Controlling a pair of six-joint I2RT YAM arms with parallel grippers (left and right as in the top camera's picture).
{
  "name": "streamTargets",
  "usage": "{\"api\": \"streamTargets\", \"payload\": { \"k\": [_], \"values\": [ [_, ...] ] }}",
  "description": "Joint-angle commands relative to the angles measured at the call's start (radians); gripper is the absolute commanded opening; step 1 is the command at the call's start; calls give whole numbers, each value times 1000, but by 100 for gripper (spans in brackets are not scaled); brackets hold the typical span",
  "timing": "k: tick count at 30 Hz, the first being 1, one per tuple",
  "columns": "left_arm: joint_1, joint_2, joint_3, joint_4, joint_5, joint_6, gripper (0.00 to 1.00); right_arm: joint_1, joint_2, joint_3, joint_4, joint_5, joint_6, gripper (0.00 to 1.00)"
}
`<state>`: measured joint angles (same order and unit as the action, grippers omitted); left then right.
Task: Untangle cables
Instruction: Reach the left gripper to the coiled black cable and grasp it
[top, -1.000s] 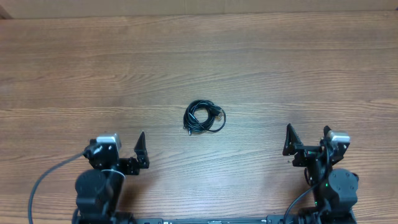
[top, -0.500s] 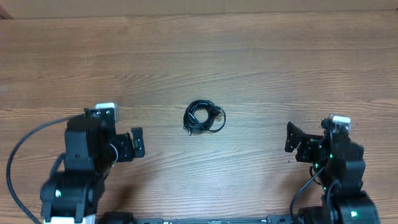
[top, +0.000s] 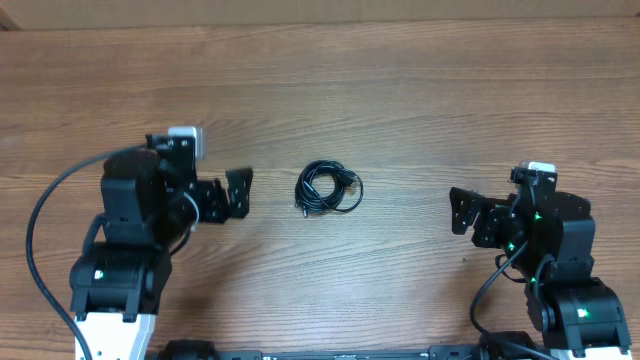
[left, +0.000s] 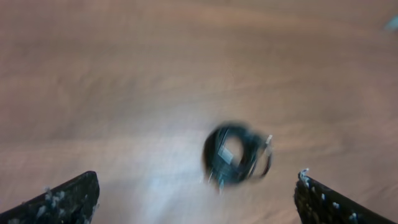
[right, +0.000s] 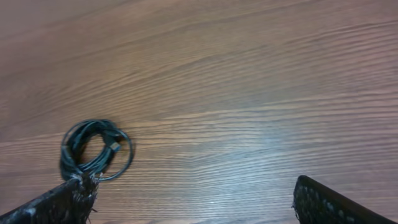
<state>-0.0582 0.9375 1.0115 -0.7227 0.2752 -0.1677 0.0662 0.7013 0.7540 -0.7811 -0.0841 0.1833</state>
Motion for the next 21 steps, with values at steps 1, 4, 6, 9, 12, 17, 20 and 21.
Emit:
{"api": "streamTargets", "payload": {
  "k": [1, 4, 6, 9, 12, 17, 20, 21],
  "values": [
    [4, 45, 25, 63, 37, -45, 93, -4, -3, 29, 13, -45, 2, 100],
    [-14, 120, 26, 89, -51, -80, 92, -4, -2, 29, 12, -45, 3, 100],
    [-49, 188, 27, 109, -50, -79, 94, -4, 2, 29, 11, -45, 3, 100],
    [-114, 265, 27, 138, -87, -74, 94, -4, 2, 29, 11, -45, 3, 100],
    [-186, 336, 27, 159, -160, -64, 93, -4, 2, 29, 12, -45, 3, 100],
    [-272, 438, 27, 195, -220, -64, 93, -4, 2, 29, 12, -45, 3, 100],
    [-304, 492, 27, 240, -221, -64, 93, -4, 2, 29, 12, -45, 3, 100],
    [-312, 507, 27, 257, -222, -64, 93, -4, 2, 29, 12, -45, 3, 100]
  ]
}}
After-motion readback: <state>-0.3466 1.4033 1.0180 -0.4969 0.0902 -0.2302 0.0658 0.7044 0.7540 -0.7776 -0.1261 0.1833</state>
